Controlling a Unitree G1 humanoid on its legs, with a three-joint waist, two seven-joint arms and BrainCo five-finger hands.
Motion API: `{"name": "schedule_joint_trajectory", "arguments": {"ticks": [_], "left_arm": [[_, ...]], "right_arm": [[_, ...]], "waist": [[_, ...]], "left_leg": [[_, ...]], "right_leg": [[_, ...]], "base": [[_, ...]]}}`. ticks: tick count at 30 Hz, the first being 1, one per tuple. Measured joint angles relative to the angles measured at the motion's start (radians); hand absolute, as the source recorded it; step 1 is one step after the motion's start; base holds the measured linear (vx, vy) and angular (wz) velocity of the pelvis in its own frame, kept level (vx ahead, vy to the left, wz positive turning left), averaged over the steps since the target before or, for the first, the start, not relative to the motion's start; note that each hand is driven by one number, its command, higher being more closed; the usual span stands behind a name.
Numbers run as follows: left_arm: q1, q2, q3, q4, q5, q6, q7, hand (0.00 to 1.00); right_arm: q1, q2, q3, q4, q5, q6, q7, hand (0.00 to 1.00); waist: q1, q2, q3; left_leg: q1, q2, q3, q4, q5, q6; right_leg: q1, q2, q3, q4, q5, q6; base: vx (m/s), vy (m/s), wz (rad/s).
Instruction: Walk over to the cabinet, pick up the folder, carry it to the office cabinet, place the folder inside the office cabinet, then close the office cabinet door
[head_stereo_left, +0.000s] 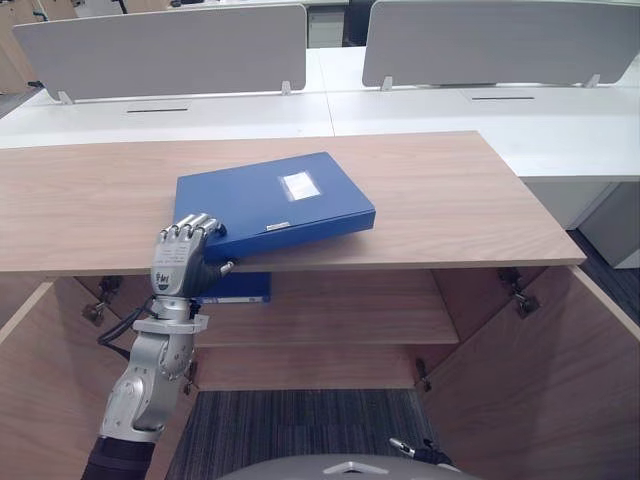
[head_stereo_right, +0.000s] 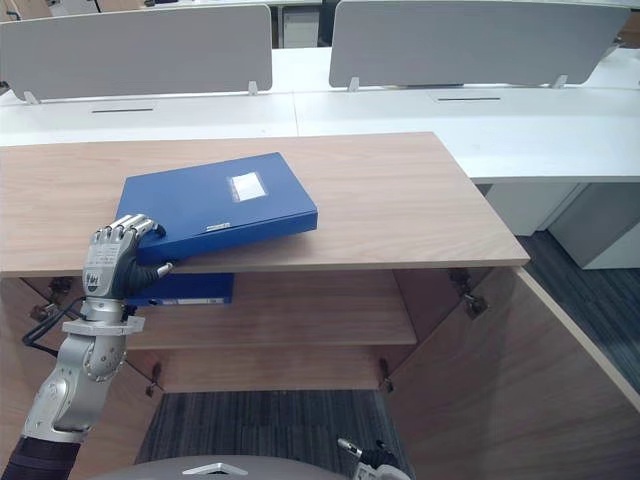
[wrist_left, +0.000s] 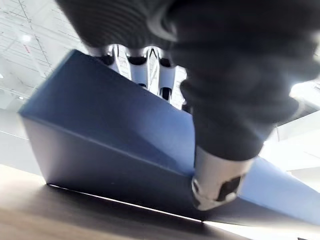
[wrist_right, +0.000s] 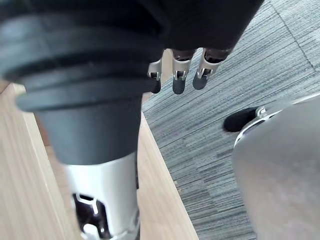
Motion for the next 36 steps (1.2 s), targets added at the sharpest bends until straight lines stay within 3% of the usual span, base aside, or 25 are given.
{"name": "schedule_joint_trajectory", "arguments": {"ticks": [6, 10, 15, 17, 25, 31, 36], "left_arm": [[0.039, -0.055, -0.009, -0.041, -0.104, -0.032, 0.001, 1.00], [0.083, -0.117, -0.072, -0.142, -0.215, -0.069, 0.000, 1.00], [0.098, -0.152, -0.168, -0.177, -0.325, -0.119, -0.010, 1.00], [0.107, -0.163, -0.183, -0.203, -0.360, -0.120, -0.013, 1.00], [0.114, -0.194, -0.185, -0.255, -0.501, -0.137, -0.010, 1.00], [0.132, -0.236, -0.173, -0.327, -0.661, -0.160, 0.000, 1.00], [0.147, -0.255, -0.150, -0.327, -0.760, -0.180, 0.000, 1.00]], "right_arm": [[0.001, 0.002, 0.044, -0.024, 0.002, -0.005, -0.001, 0.00], [0.003, 0.004, 0.094, -0.066, 0.012, -0.027, -0.004, 0.00], [0.004, 0.004, 0.147, -0.146, 0.054, -0.052, -0.009, 0.00], [0.003, 0.005, 0.155, -0.186, 0.080, -0.069, -0.011, 0.00], [0.015, 0.046, 0.159, -0.462, 0.139, -0.130, -0.027, 0.00], [0.040, 0.098, 0.160, -0.784, 0.203, -0.196, -0.027, 0.00], [0.044, 0.124, 0.159, -0.942, 0.206, -0.235, -0.028, 0.00]], "waist": [[0.002, -0.005, 0.001], [0.011, -0.004, -0.003], [0.000, -0.003, -0.007], [0.000, 0.000, -0.008], [-0.002, 0.002, 0.004], [-0.001, -0.007, 0.024], [-0.001, -0.016, 0.030]], "left_leg": [[0.018, 0.001, -0.002, -0.001, -0.002, -0.001], [0.000, 0.005, 0.011, 0.000, 0.002, -0.001], [-0.011, 0.007, 0.019, 0.000, 0.013, 0.007], [-0.012, 0.011, 0.032, 0.000, 0.016, 0.007], [-0.021, 0.012, 0.029, 0.000, 0.033, 0.010], [-0.027, 0.001, 0.031, 0.000, 0.035, 0.013], [-0.027, -0.001, 0.032, 0.000, 0.035, 0.012]], "right_leg": [[0.017, 0.000, -0.001, 0.001, -0.006, -0.010], [-0.019, 0.000, 0.025, 0.018, 0.003, 0.003], [-0.039, 0.001, 0.038, 0.026, 0.014, 0.004], [-0.052, 0.005, 0.053, 0.036, 0.017, 0.003], [-0.071, 0.007, 0.059, 0.039, 0.030, 0.002], [-0.079, -0.003, 0.069, 0.036, 0.048, 0.012], [-0.079, -0.004, 0.073, 0.030, 0.053, 0.014]], "base": [[-0.01, -0.006, -0.01], [-0.04, -0.005, -0.09], [-0.04, -0.003, -0.08], [-0.07, -0.004, -0.16], [-0.08, 0.009, -0.02], [-0.04, 0.039, -0.03], [0.00, 0.007, -0.01]]}}
